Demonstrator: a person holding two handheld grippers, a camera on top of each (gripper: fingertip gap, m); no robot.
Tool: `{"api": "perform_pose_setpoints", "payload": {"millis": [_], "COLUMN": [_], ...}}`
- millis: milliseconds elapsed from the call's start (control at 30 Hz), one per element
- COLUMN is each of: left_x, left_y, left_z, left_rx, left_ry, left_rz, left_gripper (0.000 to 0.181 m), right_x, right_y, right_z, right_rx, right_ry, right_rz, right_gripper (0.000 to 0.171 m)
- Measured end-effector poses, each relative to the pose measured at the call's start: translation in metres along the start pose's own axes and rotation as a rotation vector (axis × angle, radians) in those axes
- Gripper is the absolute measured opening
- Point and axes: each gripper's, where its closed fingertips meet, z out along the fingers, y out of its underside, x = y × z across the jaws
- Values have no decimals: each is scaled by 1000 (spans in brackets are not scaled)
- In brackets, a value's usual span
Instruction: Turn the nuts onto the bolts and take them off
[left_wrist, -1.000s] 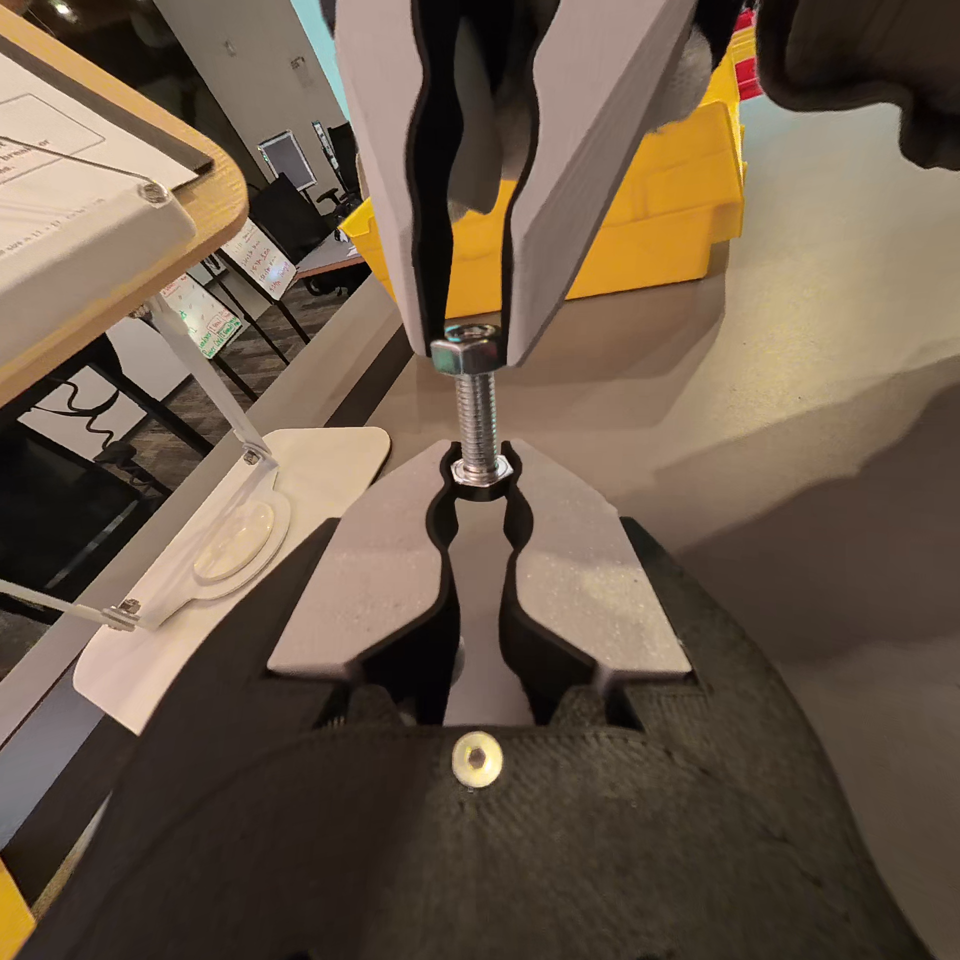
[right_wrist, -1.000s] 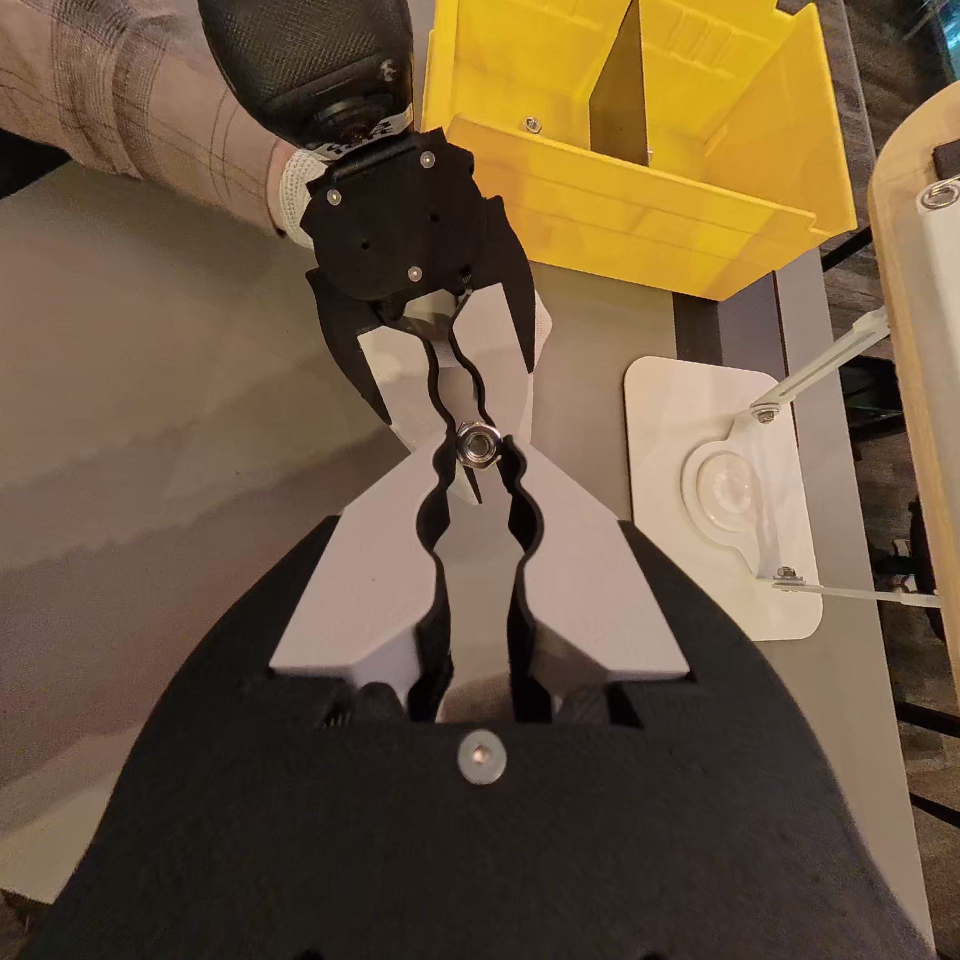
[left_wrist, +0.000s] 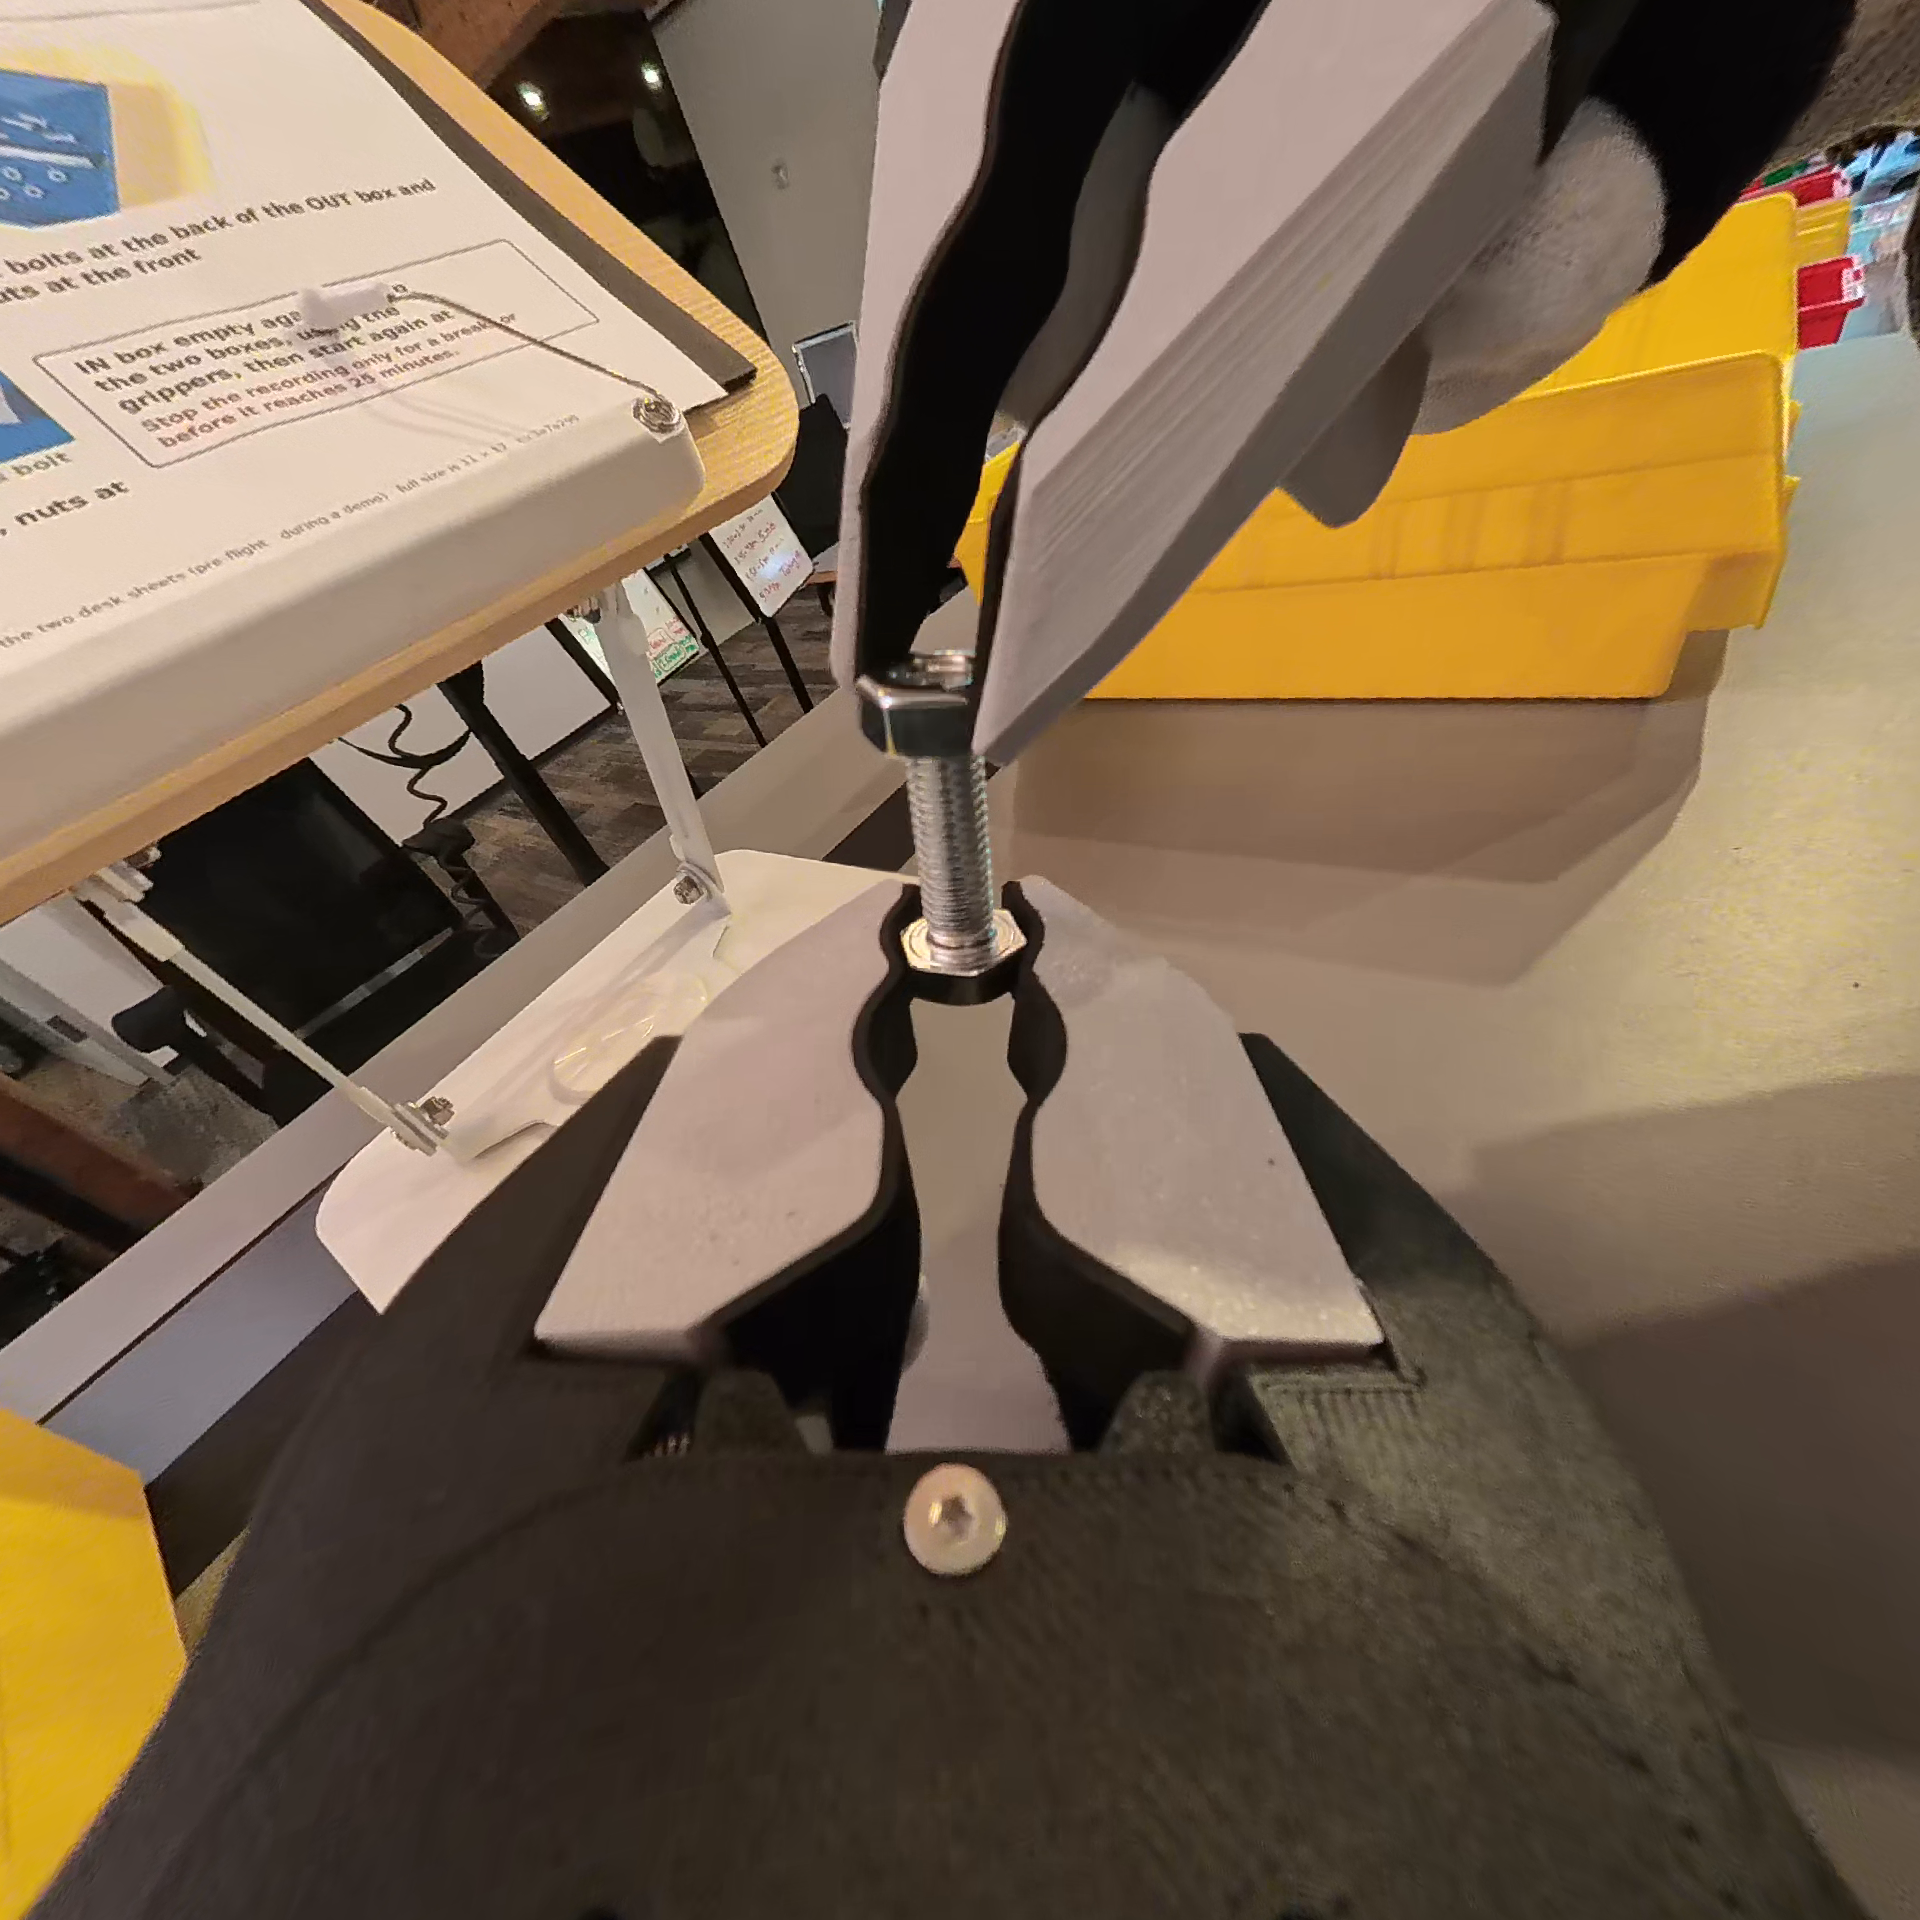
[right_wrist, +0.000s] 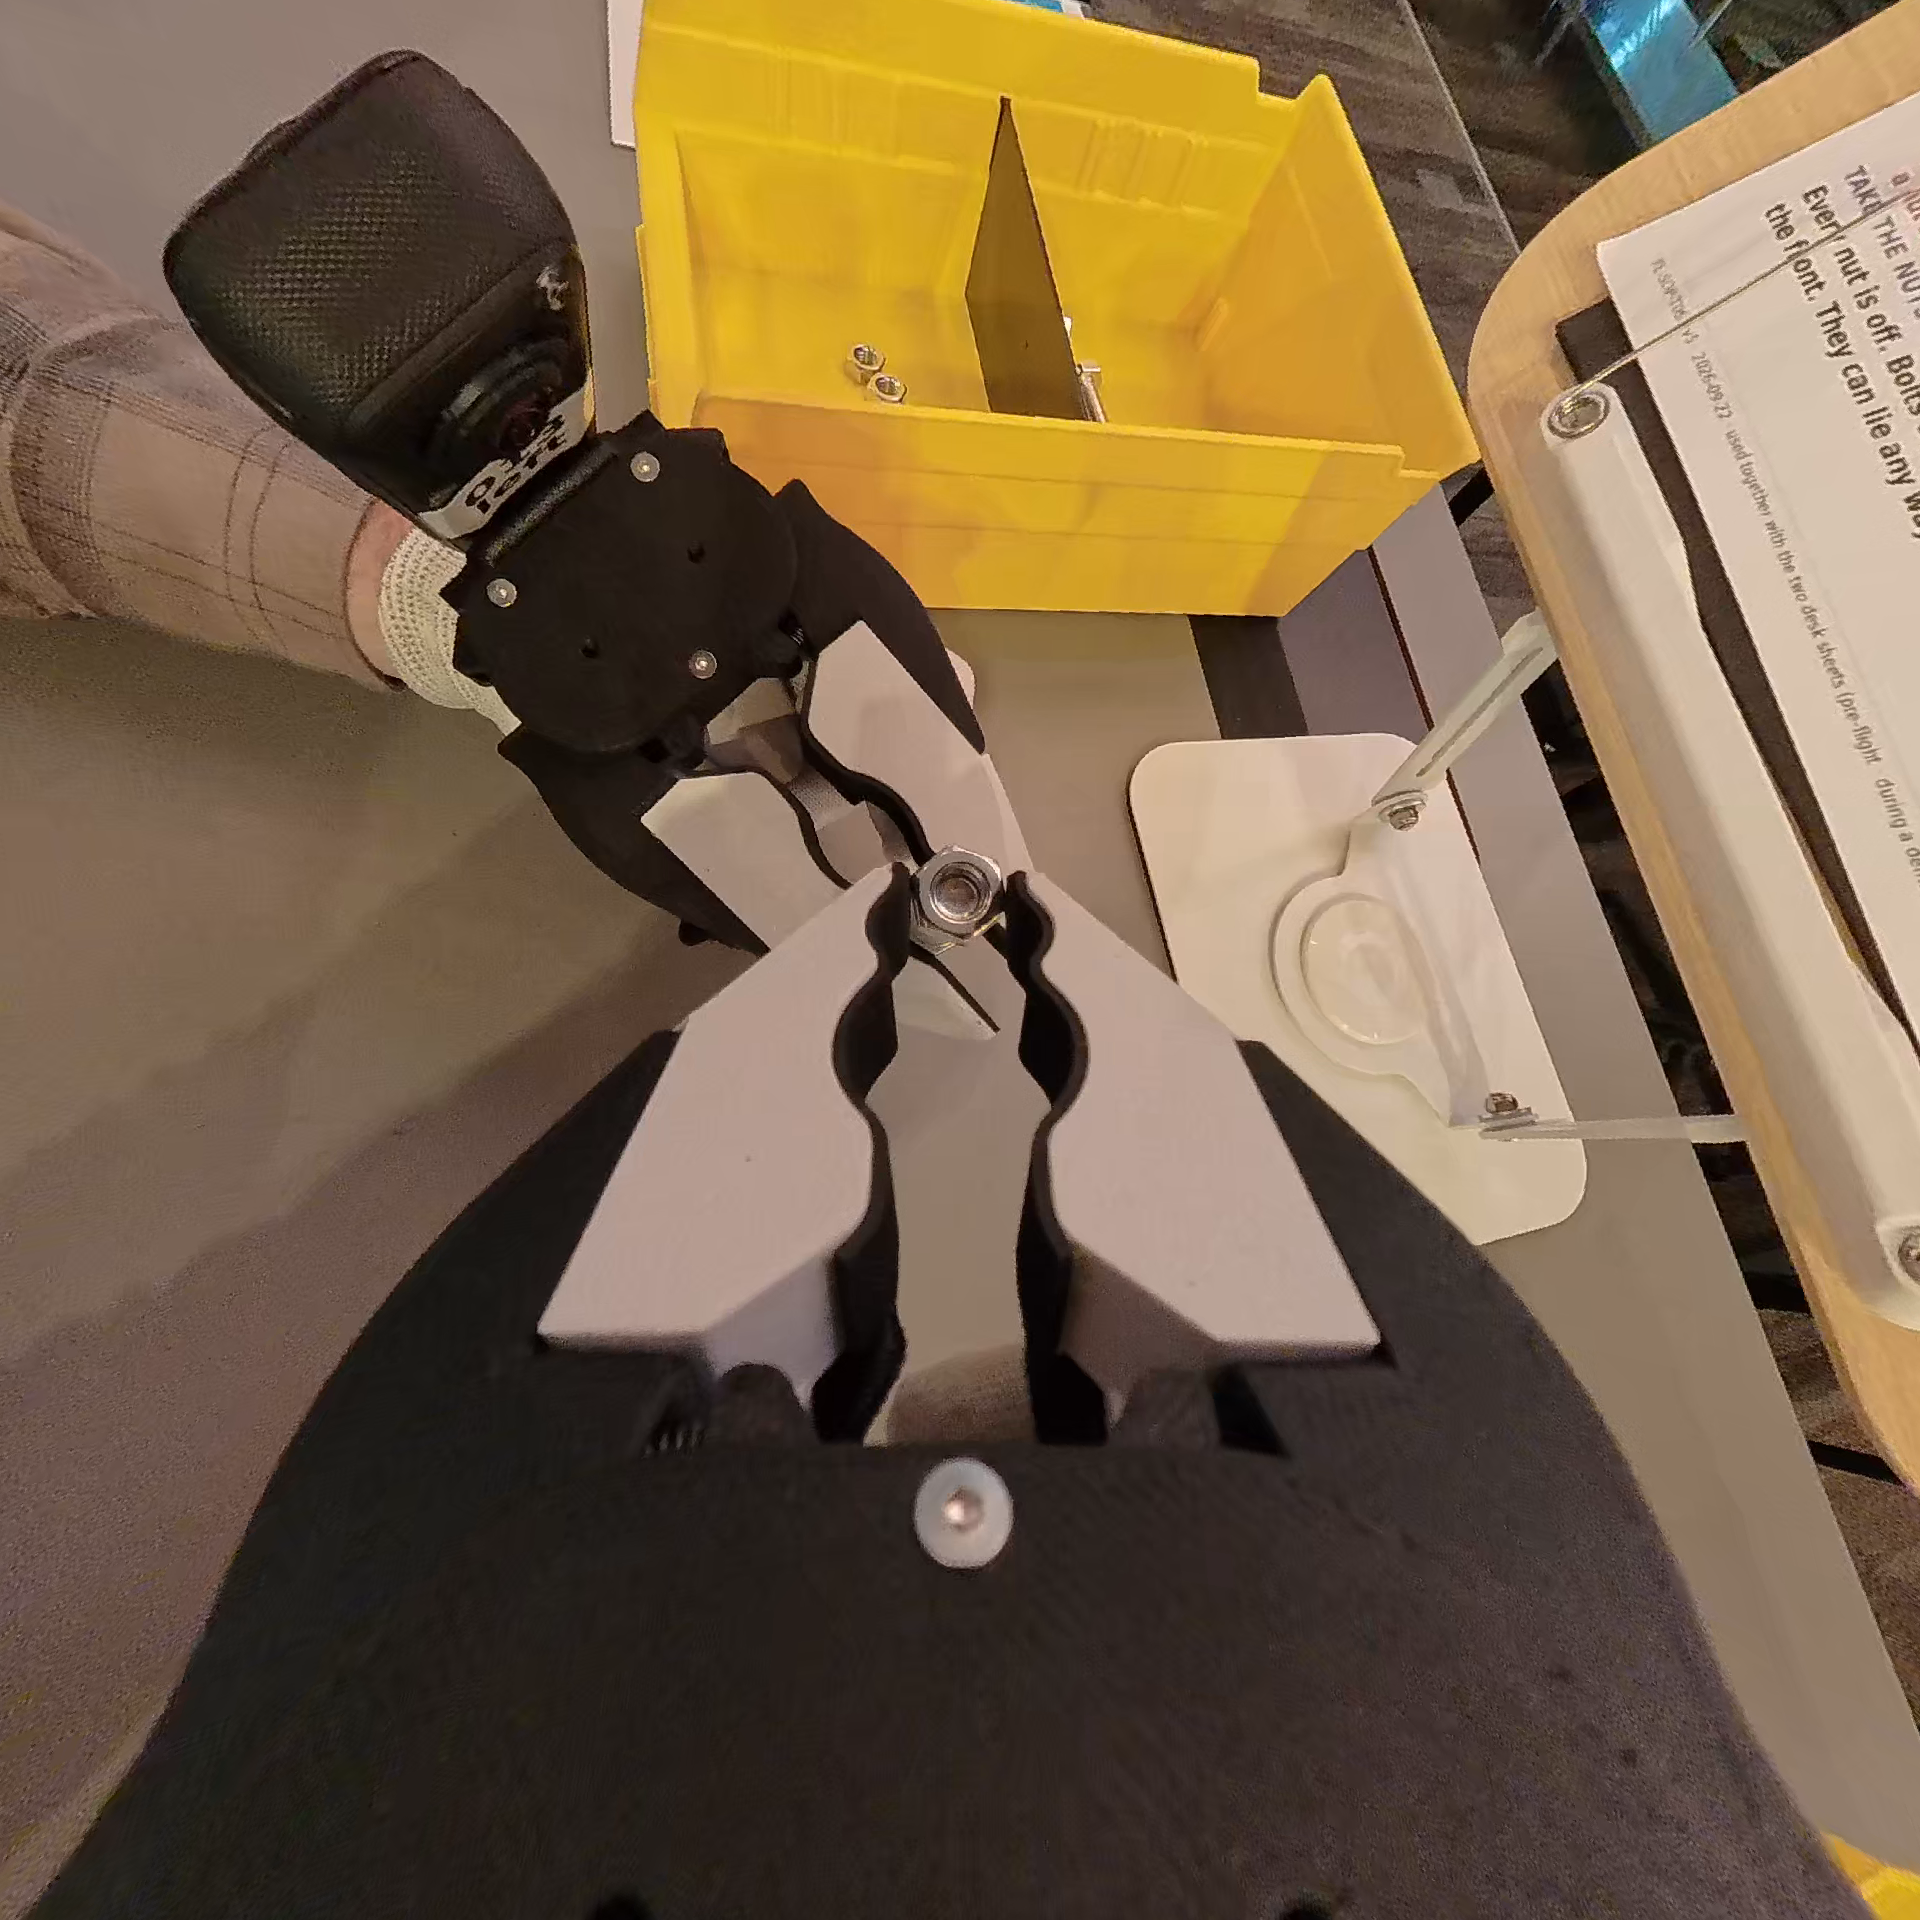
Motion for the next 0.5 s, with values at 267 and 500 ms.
{"api": "perform_pose_setpoints", "payload": {"millis": [267, 500], "left_x": [0, -2], "left_y": [-1, -1], "left_z": [0, 0], "left_rx": [1, 2], "left_ry": [-7, -28], "left_rz": [8, 1], "left_gripper": [14, 14], "right_x": [0, 1], "right_y": [0, -1], "right_z": [-1, 0], "right_rx": [-9, -10], "right_ry": [6, 17], "right_rz": [-10, 4], "right_gripper": [16, 17]}}
